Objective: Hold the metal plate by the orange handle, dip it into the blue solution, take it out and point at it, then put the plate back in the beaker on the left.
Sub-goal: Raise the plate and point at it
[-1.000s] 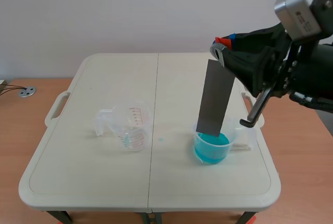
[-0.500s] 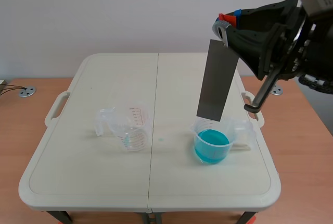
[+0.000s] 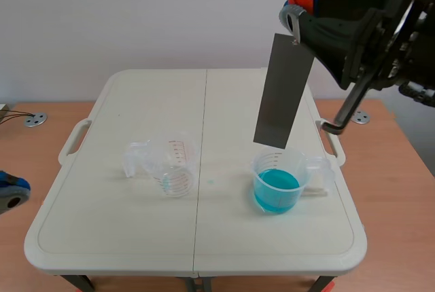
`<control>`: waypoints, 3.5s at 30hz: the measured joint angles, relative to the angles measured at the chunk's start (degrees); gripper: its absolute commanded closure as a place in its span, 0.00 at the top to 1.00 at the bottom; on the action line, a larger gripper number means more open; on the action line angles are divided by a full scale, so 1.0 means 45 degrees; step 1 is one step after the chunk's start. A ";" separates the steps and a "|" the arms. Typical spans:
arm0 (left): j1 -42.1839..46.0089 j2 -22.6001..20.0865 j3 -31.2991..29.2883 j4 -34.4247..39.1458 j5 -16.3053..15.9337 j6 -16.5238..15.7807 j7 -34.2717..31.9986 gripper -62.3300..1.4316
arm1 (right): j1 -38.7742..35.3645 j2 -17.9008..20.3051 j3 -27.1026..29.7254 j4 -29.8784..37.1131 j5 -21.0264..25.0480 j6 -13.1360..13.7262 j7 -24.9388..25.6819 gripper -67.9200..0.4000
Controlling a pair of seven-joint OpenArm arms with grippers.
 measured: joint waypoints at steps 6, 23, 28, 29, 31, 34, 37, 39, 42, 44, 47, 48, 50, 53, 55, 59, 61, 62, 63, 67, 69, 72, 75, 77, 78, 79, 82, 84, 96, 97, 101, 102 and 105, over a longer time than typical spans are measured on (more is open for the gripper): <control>-0.0879 -0.0194 0.0471 0.0923 -0.0015 -0.0223 0.0554 0.05 | 0.0000 0.0005 0.0151 0.0219 0.0442 0.0000 -0.0622 0.02; -0.4265 0.5785 0.1350 -0.1117 0.2477 0.0019 0.2152 0.05 | 0.0000 0.0005 0.0151 0.0525 0.1409 0.0000 -0.1627 0.02; -0.6615 0.6635 0.4002 -0.1443 0.3507 -0.0335 0.2968 0.05 | 0.0000 0.0005 0.0151 0.0525 0.1409 0.0000 -0.1627 0.02; -0.7004 0.6679 0.4512 -0.1481 0.3575 -0.0384 0.3016 0.05 | 0.0000 0.0005 0.0151 0.0525 0.1409 0.0000 -0.1627 0.02; -0.7728 0.6674 0.5411 -0.1486 0.3721 -0.0578 0.3177 0.05 | 0.0000 0.0005 0.0151 0.0525 0.1409 0.0000 -0.1647 0.02; -0.8796 0.6606 0.6737 -0.1486 0.3750 -0.0563 0.3254 0.05 | 0.0000 0.0005 0.0151 0.0525 0.1409 0.0000 -0.1826 0.02; -0.9976 0.6586 0.7985 -0.1486 0.3745 -0.0568 0.3920 0.05 | 0.0000 0.0005 0.0151 0.0525 0.1409 0.0000 -0.1865 0.02; -1.0715 0.6737 0.8626 -0.1486 0.3784 -0.0612 0.4323 0.05 | 0.0000 0.0000 0.0151 0.0525 0.1409 0.0000 -0.1865 0.02; -1.1749 0.7208 0.9394 -0.1491 0.3784 -0.0869 0.4886 0.05 | 0.0000 0.0000 0.0151 0.0525 0.1409 0.0000 -0.1860 0.02; -1.2352 0.7611 0.9908 -0.1642 0.3813 -0.0899 0.5027 0.05 | 0.0000 0.0000 0.0151 0.0525 0.1409 0.0000 -0.1865 0.02; -1.3138 0.8276 1.0637 -0.2176 0.4357 -0.0894 0.5445 0.05 | 0.0000 0.0000 0.0151 0.0525 0.1409 0.0000 -0.1865 0.02; -1.3357 0.8495 1.0856 -0.2433 0.4454 -0.0899 0.5542 0.05 | 0.0000 0.0000 0.0151 0.0525 0.1409 0.0000 -0.1865 0.02; -1.3731 0.8893 1.1210 -0.2992 0.4459 -0.0899 0.5537 0.05 | 0.0000 0.0000 0.0151 0.0525 0.1409 0.0000 -0.1865 0.02; -1.4183 0.9321 1.1565 -0.3594 0.4459 -0.0899 0.5537 0.05 | 0.0000 0.0000 0.0151 0.0525 0.1409 0.0000 -0.1865 0.02; -1.4460 0.9544 1.1696 -0.3818 0.4469 -0.0894 0.5537 0.05 | 0.0000 0.0000 0.0151 0.0525 0.1409 0.0000 -0.1865 0.02; -1.5120 1.0001 1.2055 -0.4114 0.4896 -0.0889 0.5770 0.05 | 0.0000 0.0000 0.0151 0.0525 0.1409 0.0000 -0.1865 0.02; -1.5402 1.0253 1.2269 -0.4328 0.5124 -0.0889 0.5785 0.05 | 0.0000 0.0000 0.0151 0.0525 0.1418 0.0000 -0.1865 0.02; -1.5504 1.0375 1.2347 -0.4454 0.5139 -0.0889 0.5780 0.05 | 0.0000 0.0000 0.0151 0.0525 0.1423 0.0000 -0.1865 0.02; -1.5591 1.0511 1.2405 -0.4571 0.5265 -0.0889 0.5775 0.05 | 0.0000 0.0000 0.0151 0.0525 0.1438 0.0000 -0.1870 0.02; -1.5883 1.0967 1.2478 -0.5110 0.5576 -0.0816 0.5785 0.05 | 0.0000 0.0005 0.0151 0.0525 0.1564 0.0000 -0.1948 0.02; -1.6009 1.1200 1.2478 -0.5348 0.5712 -0.0578 0.5785 0.05 | 0.0000 0.0005 0.0151 0.0525 0.1564 0.0000 -0.1962 0.02; -1.6155 1.1443 1.2478 -0.5566 0.5824 -0.0408 0.5775 0.05 | 0.0000 0.0005 0.0151 0.0525 0.1564 0.0000 -0.1962 0.02; -1.6237 1.1521 1.2478 -0.5591 0.5863 -0.0418 0.5775 0.05 | 0.0000 0.0005 0.0151 0.0525 0.1564 0.0000 -0.1957 0.02; -1.6262 1.1521 1.2478 -0.5591 0.5955 -0.0418 0.5775 0.05 | 0.0000 0.0005 0.0151 0.0525 0.1564 0.0000 -0.1957 0.02; -1.6262 1.1516 1.2478 -0.5591 0.6033 -0.0418 0.5775 0.05 | 0.0000 0.0005 0.0151 0.0525 0.1564 0.0000 -0.1957 0.02; -1.6257 1.1516 1.2478 -0.5591 0.6033 -0.0418 0.5785 0.05 | 0.0000 0.0005 0.0151 0.0525 0.1564 0.0000 -0.1957 0.02; -1.6257 1.1516 1.2478 -0.5591 0.6028 -0.0418 0.5780 0.05 | 0.0000 0.0005 0.0151 0.0525 0.1564 0.0000 -0.1957 0.02; -1.6257 1.1511 1.2478 -0.5591 0.6028 -0.0418 0.5780 0.05 | 0.0000 0.0005 0.0151 0.0525 0.1564 0.0000 -0.1957 0.02; -1.6116 1.0826 1.2468 -0.5571 0.5649 0.0651 0.5333 0.05 | 0.0000 0.0000 0.0151 0.0525 0.1564 0.0000 -0.1957 0.02; -1.6038 1.0545 1.2444 -0.5537 0.5566 0.1020 0.5134 0.05 | 0.0000 0.0000 0.0151 0.0525 0.1564 0.0000 -0.1957 0.02; -1.5319 0.8903 1.1885 -0.5173 0.4847 0.1821 0.4600 0.05 | 0.0000 0.0000 0.0151 0.0525 0.1569 0.0000 -0.1957 0.02; -1.5062 0.8412 1.1657 -0.5051 0.4483 0.1904 0.4537 0.05 | 0.0000 0.0000 0.0151 0.0525 0.1564 0.0000 -0.1962 0.02; -1.4256 0.6941 1.0792 -0.4750 0.3478 0.2268 0.4167 0.05 | 0.0000 0.0000 0.0151 0.0525 0.1569 0.0000 -0.1957 0.02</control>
